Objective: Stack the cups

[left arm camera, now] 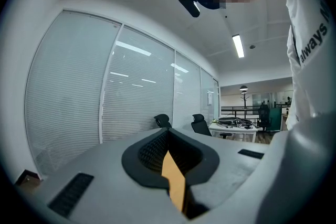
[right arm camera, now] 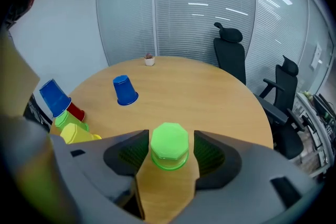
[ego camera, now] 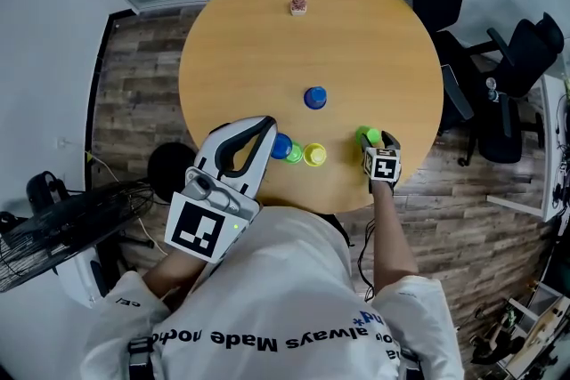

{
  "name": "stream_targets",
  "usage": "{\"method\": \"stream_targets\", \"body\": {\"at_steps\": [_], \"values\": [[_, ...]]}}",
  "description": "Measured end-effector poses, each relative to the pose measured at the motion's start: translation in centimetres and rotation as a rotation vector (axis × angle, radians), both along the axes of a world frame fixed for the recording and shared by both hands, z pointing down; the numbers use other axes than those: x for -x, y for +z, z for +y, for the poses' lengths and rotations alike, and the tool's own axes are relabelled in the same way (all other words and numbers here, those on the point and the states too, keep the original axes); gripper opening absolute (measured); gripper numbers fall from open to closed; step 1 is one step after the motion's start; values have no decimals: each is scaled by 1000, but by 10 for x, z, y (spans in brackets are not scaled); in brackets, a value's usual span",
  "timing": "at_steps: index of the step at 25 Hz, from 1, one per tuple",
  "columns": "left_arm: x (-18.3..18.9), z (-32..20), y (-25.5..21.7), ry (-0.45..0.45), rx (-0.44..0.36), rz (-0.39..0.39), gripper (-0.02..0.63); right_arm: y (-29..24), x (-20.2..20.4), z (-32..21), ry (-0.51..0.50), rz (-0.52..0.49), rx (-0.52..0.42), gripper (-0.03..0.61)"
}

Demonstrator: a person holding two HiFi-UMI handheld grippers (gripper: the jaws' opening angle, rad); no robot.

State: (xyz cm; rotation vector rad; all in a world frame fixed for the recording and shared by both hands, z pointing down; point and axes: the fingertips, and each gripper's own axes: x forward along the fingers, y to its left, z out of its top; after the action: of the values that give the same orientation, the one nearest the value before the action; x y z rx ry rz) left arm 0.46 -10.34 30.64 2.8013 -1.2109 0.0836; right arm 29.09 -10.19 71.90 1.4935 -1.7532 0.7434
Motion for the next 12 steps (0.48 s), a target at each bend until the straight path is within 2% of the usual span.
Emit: {"method": "stream_targets", "body": {"at_steps": [6,12], "values": [[3,0,-1,-4,-2,0,25,-1,0,-2,8,4,-5,242],[4,3,-2,-3,-4,8,25,-37,21,-8,-80,25,-51,242]]}}
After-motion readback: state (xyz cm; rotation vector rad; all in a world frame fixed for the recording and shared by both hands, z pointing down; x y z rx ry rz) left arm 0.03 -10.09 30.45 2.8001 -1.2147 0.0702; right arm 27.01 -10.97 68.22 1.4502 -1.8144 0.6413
